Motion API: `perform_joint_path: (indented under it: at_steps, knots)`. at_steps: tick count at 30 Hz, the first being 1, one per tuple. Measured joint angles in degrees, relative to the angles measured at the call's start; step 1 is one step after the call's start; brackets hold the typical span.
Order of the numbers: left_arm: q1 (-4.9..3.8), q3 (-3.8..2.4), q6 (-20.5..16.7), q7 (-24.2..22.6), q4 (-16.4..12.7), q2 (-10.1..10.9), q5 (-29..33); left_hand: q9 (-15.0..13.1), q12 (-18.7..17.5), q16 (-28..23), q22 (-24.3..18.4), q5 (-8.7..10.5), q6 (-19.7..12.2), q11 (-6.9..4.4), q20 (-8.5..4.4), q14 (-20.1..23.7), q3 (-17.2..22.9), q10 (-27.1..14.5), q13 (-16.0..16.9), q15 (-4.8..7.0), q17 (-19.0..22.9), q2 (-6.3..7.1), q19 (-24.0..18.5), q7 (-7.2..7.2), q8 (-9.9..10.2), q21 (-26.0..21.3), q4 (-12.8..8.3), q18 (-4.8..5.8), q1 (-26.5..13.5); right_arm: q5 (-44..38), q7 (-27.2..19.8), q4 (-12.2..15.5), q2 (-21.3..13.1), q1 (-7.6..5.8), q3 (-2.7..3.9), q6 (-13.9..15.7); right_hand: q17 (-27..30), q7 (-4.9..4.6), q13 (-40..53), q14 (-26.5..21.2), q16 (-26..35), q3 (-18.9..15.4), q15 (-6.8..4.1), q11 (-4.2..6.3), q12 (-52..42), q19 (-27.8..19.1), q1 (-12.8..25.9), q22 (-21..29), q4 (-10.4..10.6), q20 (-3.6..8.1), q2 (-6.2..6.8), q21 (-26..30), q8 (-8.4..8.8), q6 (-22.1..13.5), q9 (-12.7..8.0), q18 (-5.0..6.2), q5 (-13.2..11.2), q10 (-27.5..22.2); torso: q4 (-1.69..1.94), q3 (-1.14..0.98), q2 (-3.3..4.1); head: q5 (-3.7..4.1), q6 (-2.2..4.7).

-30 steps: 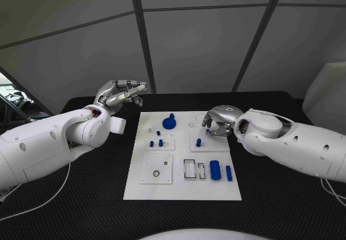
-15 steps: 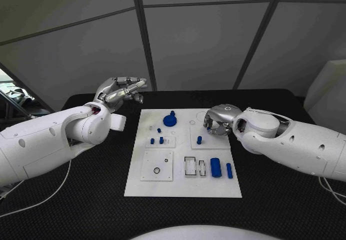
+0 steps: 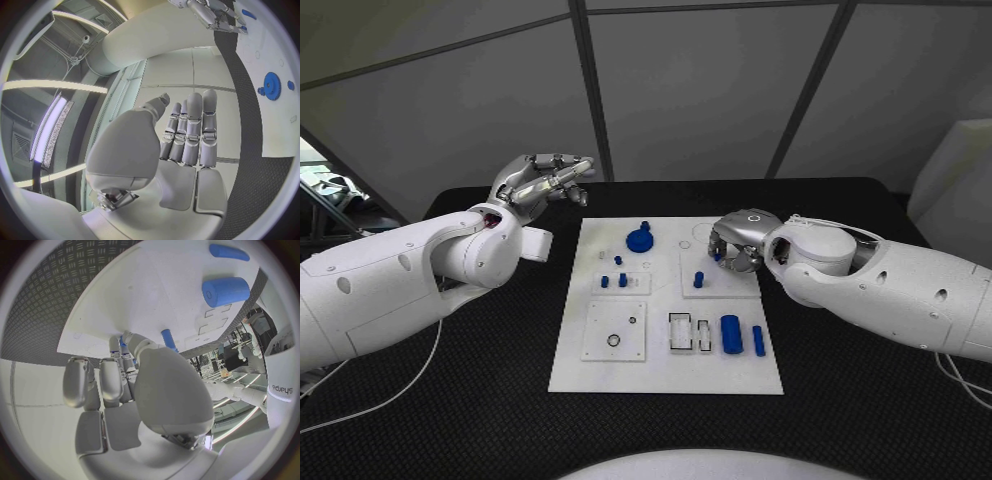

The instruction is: Assemble the parts on the task board

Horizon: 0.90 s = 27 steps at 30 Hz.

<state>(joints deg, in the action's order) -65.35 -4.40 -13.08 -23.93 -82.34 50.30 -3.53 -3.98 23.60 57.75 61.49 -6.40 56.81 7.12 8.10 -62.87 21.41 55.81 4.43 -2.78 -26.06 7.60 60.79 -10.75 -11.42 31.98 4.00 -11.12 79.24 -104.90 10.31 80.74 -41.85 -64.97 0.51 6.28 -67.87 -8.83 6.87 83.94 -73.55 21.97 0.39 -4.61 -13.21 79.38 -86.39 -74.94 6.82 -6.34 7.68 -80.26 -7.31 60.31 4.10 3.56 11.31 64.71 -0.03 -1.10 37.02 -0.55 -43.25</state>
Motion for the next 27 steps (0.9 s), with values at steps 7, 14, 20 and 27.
perform_joint_path:
  at_steps: [7, 14, 20, 27]
  knots:
    - [0.01, 0.00, -0.01, 0.17, 0.02, -0.04, 0.05, 0.00, 0.12, -0.17, -0.35, 0.00, -0.20, -0.01, 0.21, 0.35, -0.24, -0.41, 0.00, 0.09, 0.37, 0.00, -0.21, -0.20, -0.22, -0.55, 0.10, 0.00, 0.00, -0.34, 0.14, -0.37, 0.32, -0.03, 0.04, -0.08, -0.07, 0.30, -0.25, -0.01, -0.28, 2.37, -0.41, 0.33, 0.23, 1.16, -0.36, 0.01, -1.79, 0.31, -0.36, -1.12, 0.01, 1.89, 0.16, 0.01, -1.00, 1.98, 0.00, 0.01, -0.01, 0.05, -0.04]
    - [0.01, 0.01, -0.01, 0.28, 0.03, -0.11, 0.07, 0.00, 0.36, -0.38, -0.46, 0.00, -0.20, -0.01, 0.21, 0.52, -0.24, -0.41, 0.00, -0.08, 0.49, -0.17, -0.21, -0.20, -0.23, -0.55, 0.10, -0.01, 0.17, -0.72, 0.27, -0.52, 0.46, 0.25, -0.03, 1.02, 0.65, 0.59, -0.29, 0.19, -0.28, 3.74, -0.61, 0.52, 0.23, 2.30, 0.07, 0.01, -3.18, 0.65, -1.05, -2.25, -0.23, 2.97, 0.22, 0.00, -1.27, 2.97, 0.00, 0.02, -0.05, 0.05, -0.04]
    - [0.01, 0.01, -0.01, 0.38, 0.16, -0.14, 0.10, 0.00, 0.36, -0.38, -0.51, 0.00, -0.20, -0.01, 0.21, 0.52, -0.26, -0.41, 0.00, -0.08, 0.55, -0.23, -0.21, -0.20, -0.22, -0.79, 0.08, 0.00, 0.24, -0.88, 0.33, 0.34, -0.12, 0.44, -0.09, 2.39, 0.79, 0.74, -0.29, 0.19, -0.28, 4.16, -0.61, 0.62, 0.26, 2.36, 0.35, 0.01, -3.60, 0.71, -1.33, -2.48, -0.16, 3.24, 0.26, 0.00, -1.36, 3.48, -0.04, 0.02, -0.07, -0.05, 0.07]
    - [0.02, 0.01, -0.02, 0.46, 0.34, -0.22, 0.12, 0.00, 0.36, -0.38, -0.67, 0.00, -0.20, -0.02, 0.21, 0.72, -0.44, -0.41, 0.00, 0.11, 0.69, -0.23, -0.21, -0.20, -0.43, -1.00, -0.02, 0.00, 0.24, -0.83, 0.36, 2.46, -1.55, 0.44, -0.03, 4.43, 0.82, 0.63, -0.23, 0.19, -0.28, 4.16, -0.60, 0.62, 0.78, 2.77, 1.46, 0.01, -3.60, 0.71, -1.43, -2.71, 0.03, 3.38, 0.23, 0.00, -1.36, 3.49, -0.06, 0.02, -0.10, -0.05, 0.30]
